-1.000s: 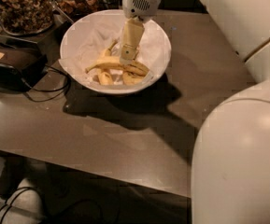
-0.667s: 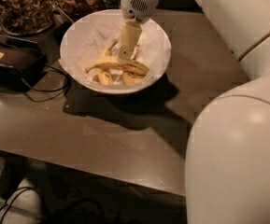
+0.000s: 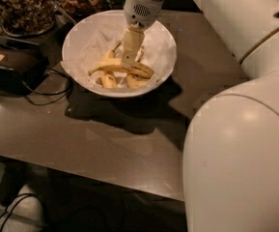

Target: Pick banana from white bowl

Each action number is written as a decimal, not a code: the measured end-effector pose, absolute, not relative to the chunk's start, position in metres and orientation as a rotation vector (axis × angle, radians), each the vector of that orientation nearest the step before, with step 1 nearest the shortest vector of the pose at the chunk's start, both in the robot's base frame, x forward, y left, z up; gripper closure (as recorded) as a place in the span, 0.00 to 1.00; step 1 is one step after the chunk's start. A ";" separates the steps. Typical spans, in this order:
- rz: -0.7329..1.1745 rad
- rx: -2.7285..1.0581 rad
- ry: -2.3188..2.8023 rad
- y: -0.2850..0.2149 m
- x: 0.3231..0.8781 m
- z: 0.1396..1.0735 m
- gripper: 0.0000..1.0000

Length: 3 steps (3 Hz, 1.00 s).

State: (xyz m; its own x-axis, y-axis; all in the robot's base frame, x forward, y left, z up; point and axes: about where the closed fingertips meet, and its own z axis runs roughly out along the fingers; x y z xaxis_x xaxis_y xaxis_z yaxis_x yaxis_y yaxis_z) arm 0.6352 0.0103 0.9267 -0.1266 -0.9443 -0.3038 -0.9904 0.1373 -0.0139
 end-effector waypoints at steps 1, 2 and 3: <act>0.300 -1.901 2.207 0.008 0.638 0.912 0.35; 0.320 -1.907 2.228 0.009 0.642 0.900 0.35; 0.336 -1.911 2.248 0.010 0.646 0.889 0.36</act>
Offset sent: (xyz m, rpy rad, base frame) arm -0.0135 -0.0192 -0.0373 -0.0819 0.1707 0.0079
